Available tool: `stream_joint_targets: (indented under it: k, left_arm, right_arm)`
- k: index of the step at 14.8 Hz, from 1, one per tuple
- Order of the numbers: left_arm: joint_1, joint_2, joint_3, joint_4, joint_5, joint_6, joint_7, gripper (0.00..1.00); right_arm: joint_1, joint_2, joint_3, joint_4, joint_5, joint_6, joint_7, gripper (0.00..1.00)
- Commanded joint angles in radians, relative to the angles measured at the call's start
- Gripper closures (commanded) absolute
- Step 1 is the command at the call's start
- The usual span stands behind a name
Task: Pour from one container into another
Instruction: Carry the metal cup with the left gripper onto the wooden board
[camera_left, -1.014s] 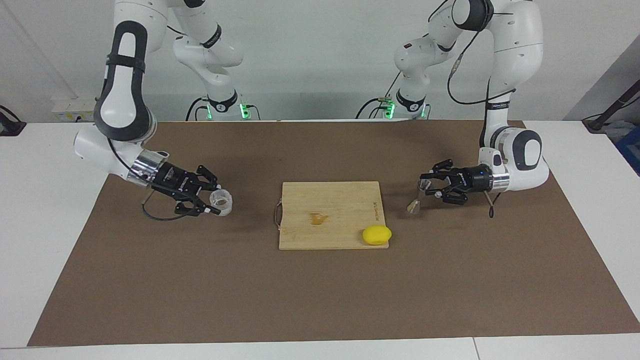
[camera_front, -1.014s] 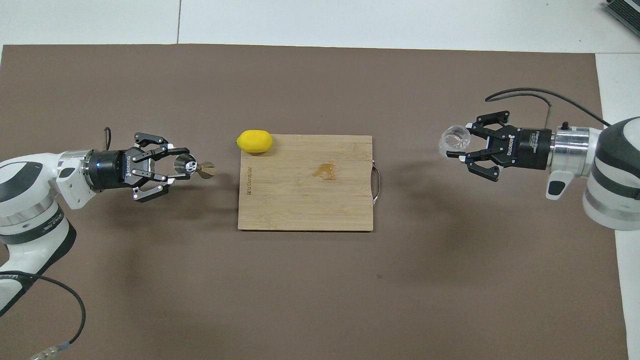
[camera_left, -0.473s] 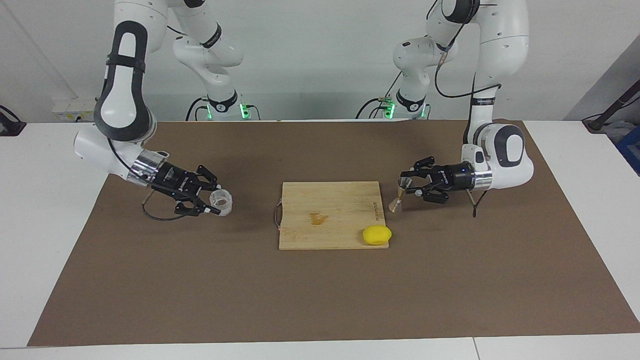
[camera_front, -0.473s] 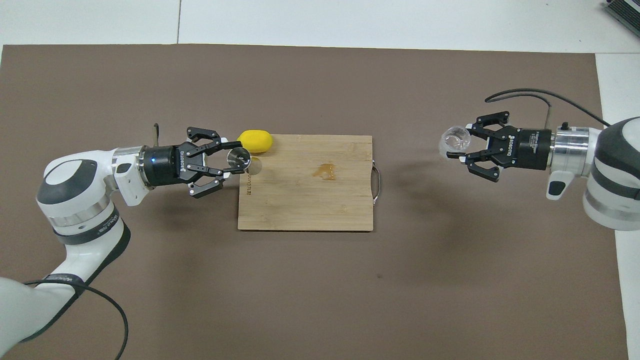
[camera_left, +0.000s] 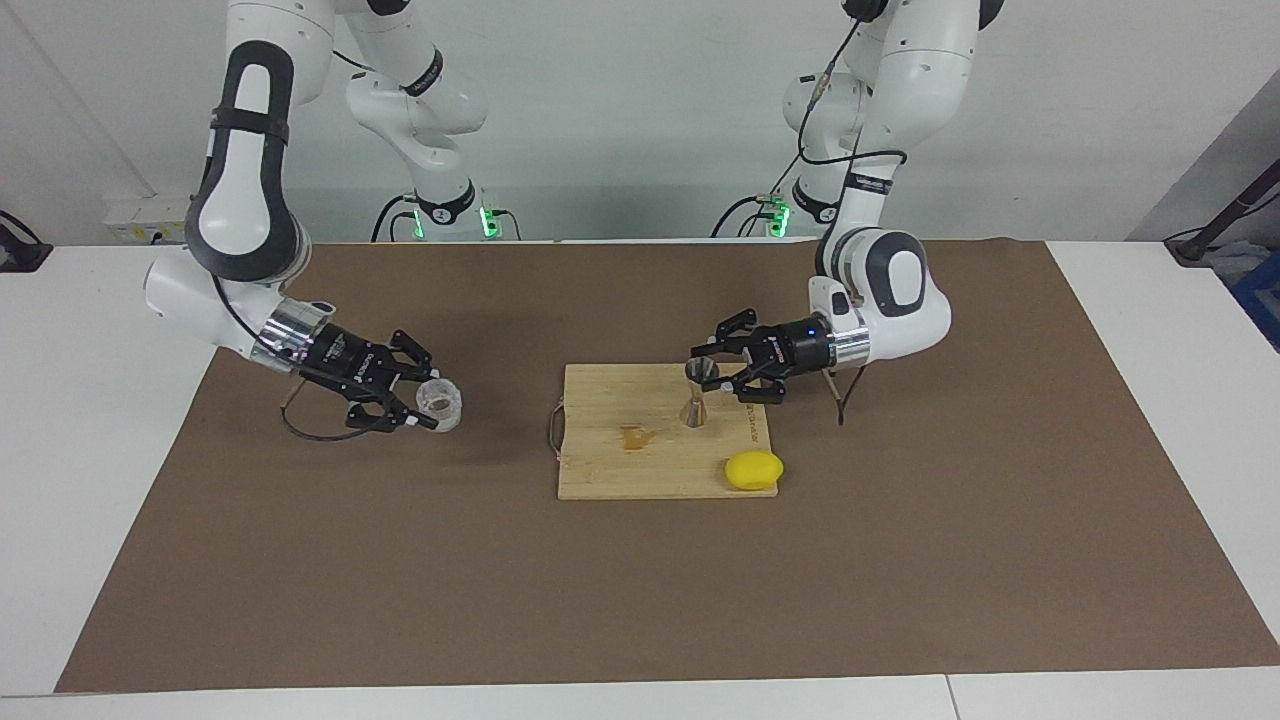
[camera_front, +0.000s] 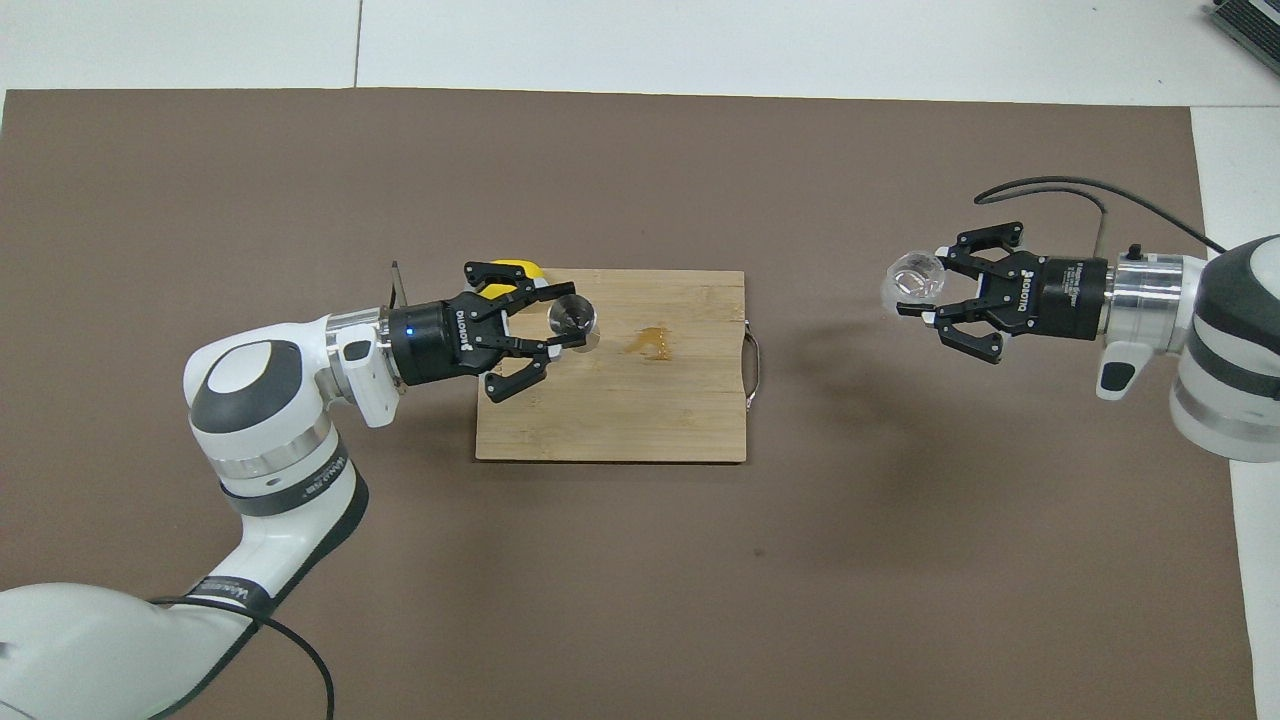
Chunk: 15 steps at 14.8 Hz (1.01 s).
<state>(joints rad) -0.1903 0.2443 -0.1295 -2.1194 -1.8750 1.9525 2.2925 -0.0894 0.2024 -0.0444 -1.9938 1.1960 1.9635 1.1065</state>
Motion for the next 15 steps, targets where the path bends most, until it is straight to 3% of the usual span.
stream_joint_targets:
  k: [1,5,15]
  left_arm:
    - [-0.115,-0.033,0.018,-0.031,-0.134,0.112,0.013,1.00]
    - [-0.213,-0.025,0.018,-0.033,-0.262,0.195,0.083,1.00]
    - [-0.225,0.004,0.018,-0.091,-0.354,0.190,0.235,1.00]
  right_arm:
    - [-0.009,-0.032,0.006,-0.025,-0.029,0.011,0.029,1.00]
    - [-0.009,-0.034,0.006,-0.031,-0.038,0.014,0.027,1.00]
    - [-0.009,-0.034,0.008,-0.031,-0.038,0.014,0.027,1.00]
